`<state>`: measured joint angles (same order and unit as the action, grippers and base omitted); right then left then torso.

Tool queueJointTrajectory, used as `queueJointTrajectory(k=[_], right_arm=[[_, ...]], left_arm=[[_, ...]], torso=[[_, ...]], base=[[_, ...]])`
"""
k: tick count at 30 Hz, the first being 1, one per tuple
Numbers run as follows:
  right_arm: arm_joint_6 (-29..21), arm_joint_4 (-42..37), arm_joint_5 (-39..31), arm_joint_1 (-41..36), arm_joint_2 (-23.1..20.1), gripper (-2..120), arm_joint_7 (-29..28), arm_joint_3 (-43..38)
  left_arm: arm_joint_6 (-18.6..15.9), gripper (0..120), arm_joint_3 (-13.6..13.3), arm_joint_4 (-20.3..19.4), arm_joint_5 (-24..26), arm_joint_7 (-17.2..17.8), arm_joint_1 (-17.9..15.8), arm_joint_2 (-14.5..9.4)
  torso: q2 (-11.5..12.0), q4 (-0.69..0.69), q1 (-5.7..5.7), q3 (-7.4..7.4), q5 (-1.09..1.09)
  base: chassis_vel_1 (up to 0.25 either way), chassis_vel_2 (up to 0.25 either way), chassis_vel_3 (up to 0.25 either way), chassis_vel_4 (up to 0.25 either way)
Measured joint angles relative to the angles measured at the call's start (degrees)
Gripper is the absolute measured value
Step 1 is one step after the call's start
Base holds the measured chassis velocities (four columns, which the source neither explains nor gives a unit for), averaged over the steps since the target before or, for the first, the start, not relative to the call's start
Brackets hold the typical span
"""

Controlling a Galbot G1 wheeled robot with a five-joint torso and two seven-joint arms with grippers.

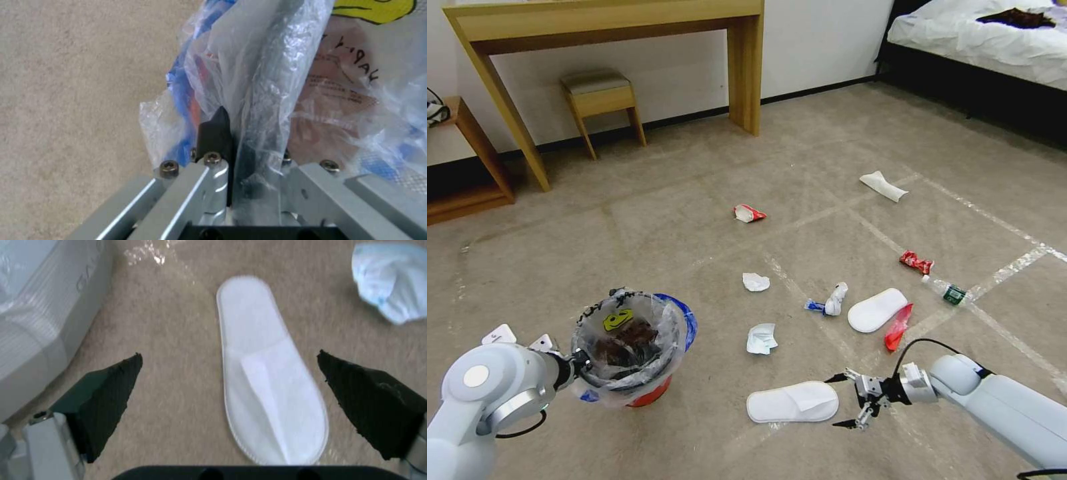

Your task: Pick up the trash bin and place the garbage on the floor into it.

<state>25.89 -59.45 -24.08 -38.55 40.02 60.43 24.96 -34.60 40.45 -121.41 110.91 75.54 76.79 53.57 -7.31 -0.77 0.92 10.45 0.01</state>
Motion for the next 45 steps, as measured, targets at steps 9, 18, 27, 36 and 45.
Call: queueJointTrajectory(k=[9, 18, 27, 36, 45], right_arm=[[1.16, 6.18, 1.02, 0.42, 2.76, 100, 2.53, -1.79], [2.86, 12.23, 2.14, 1.80, 4.39, 100, 3.44, -4.14], [2.82, 15.38, 2.13, 3.38, 6.44, 100, 3.61, -4.73], [0.78, 18.89, 2.84, 5.77, 10.82, 100, 2.96, -4.00], [-0.07, 21.65, 4.77, 6.97, 13.54, 100, 2.56, -3.67]], left_arm=[[-0.07, 4, 0.08, -0.31, -0.86, -0.11, 0.65, 0.84], [-0.14, 4, 0.08, -0.44, -1.41, -0.25, 0.74, 1.65], [-0.22, 4, 0.07, -0.50, -1.61, -0.48, 0.89, 2.01], [-0.27, 4, 0.19, -1.00, -0.46, -0.62, 0.82, 1.50], [-0.29, 4, 0.20, -0.84, -0.31, -1.00, 0.74, 1.18]], torso=[[0.00, -0.01, 0.00, 0.00, 0.00], [0.00, -0.01, 0.00, 0.00, -0.01], [0.00, -0.01, 0.00, 0.00, -0.01], [0.00, -0.01, 0.00, 0.00, -0.01], [0.00, -0.01, 0.00, 0.00, -0.01]], base=[[0.000, 0.000, 0.000, 0.000], [0.000, 0.000, 0.000, 0.000], [0.000, 0.000, 0.000, 0.000], [0.000, 0.000, 0.000, 0.000], [0.000, 0.000, 0.000, 0.000]])
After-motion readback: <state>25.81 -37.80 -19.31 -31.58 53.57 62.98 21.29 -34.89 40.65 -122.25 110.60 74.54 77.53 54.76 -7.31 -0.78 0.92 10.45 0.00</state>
